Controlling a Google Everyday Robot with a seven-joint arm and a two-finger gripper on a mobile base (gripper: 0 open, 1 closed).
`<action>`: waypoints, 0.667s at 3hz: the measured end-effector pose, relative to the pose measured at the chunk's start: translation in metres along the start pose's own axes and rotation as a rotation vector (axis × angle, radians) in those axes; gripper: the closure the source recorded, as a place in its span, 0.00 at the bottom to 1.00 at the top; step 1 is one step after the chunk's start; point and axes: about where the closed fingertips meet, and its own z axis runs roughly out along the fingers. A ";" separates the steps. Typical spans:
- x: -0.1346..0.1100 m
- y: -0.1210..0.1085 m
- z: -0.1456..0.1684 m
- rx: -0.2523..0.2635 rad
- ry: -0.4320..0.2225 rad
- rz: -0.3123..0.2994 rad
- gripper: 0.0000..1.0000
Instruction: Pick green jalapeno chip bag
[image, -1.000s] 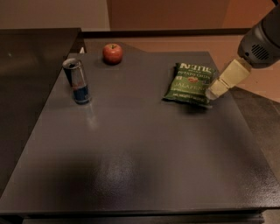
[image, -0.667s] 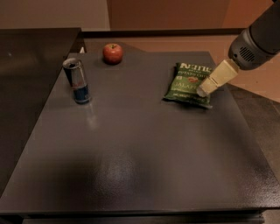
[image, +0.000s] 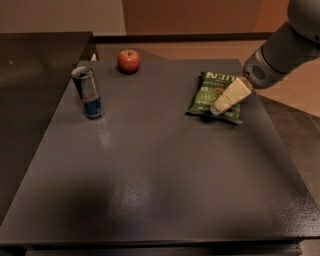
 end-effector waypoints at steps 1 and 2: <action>0.002 -0.005 0.023 -0.016 0.045 0.037 0.00; 0.001 -0.008 0.040 -0.027 0.089 0.061 0.00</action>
Offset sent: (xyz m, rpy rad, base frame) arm 0.0282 0.0051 -0.0494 -0.0347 0.1513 -0.0730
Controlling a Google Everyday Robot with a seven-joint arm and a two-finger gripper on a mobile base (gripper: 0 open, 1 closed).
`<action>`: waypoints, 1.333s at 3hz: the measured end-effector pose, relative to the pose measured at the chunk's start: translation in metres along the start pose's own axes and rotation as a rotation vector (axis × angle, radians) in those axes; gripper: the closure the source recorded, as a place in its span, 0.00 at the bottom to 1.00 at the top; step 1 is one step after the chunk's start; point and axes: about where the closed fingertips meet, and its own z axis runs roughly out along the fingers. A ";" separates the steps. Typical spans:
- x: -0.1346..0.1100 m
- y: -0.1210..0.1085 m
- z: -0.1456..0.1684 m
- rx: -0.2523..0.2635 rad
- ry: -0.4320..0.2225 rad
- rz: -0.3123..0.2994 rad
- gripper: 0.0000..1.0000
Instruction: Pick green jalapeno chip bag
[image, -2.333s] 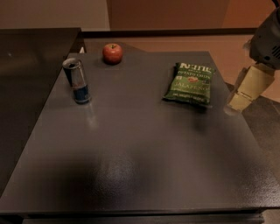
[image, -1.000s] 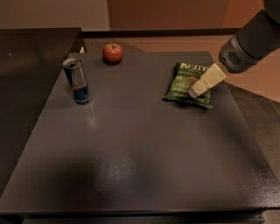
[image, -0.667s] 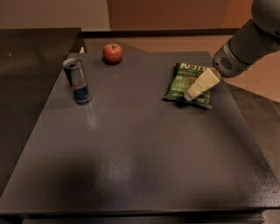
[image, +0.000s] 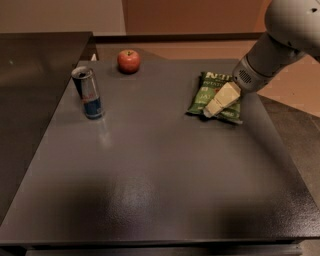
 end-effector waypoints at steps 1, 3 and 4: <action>-0.001 -0.001 0.008 0.006 0.037 0.023 0.14; -0.006 0.002 0.008 0.023 0.073 0.022 0.56; -0.011 0.003 -0.003 0.041 0.062 0.005 0.81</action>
Offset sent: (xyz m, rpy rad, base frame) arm 0.0082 0.0086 -0.0022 -0.0668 0.0477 -0.0362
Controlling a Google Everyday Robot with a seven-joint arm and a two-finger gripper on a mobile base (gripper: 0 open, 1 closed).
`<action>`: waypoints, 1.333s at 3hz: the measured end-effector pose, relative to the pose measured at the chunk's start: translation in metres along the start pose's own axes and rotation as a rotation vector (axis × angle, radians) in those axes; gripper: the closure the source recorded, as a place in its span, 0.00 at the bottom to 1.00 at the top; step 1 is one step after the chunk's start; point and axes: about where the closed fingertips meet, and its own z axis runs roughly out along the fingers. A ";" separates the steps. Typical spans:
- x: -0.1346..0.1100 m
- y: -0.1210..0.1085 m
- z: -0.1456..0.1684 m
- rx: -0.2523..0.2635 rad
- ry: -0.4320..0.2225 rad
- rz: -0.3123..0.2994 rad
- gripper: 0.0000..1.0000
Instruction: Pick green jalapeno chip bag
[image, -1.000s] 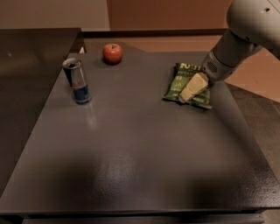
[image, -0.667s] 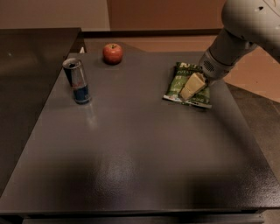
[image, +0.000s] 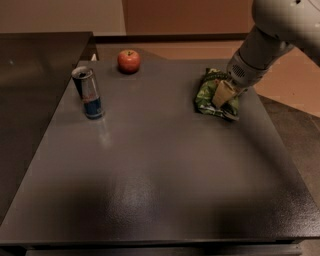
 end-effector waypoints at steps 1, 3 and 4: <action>-0.008 0.001 -0.021 0.025 -0.031 -0.022 1.00; -0.033 0.008 -0.084 0.082 -0.126 -0.115 1.00; -0.046 0.010 -0.117 0.092 -0.189 -0.154 1.00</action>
Offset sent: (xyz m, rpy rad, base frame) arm -0.0020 0.0088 0.0943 -0.0367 -0.1749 0.0822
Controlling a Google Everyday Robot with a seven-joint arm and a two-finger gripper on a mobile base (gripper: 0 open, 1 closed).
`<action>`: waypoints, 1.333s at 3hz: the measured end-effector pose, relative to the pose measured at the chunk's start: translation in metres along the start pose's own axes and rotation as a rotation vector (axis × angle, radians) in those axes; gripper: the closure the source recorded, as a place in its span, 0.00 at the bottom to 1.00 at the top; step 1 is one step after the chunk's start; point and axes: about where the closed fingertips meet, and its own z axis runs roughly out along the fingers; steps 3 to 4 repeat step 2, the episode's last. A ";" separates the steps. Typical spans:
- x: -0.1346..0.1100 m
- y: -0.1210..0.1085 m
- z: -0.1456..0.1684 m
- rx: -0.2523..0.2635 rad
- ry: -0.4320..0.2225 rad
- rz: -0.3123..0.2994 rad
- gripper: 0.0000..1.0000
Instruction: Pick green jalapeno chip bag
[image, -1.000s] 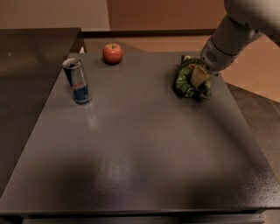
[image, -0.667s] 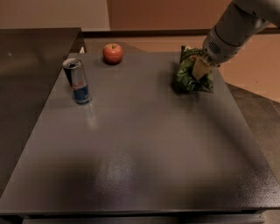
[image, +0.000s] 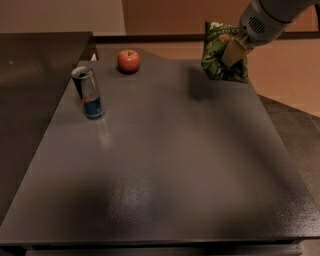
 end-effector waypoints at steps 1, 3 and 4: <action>-0.016 -0.002 -0.027 0.002 -0.063 -0.029 1.00; -0.016 -0.002 -0.027 0.002 -0.063 -0.029 1.00; -0.016 -0.002 -0.027 0.002 -0.063 -0.029 1.00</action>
Offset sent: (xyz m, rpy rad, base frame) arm -0.0020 0.0024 0.0266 0.0243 -0.0446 0.0296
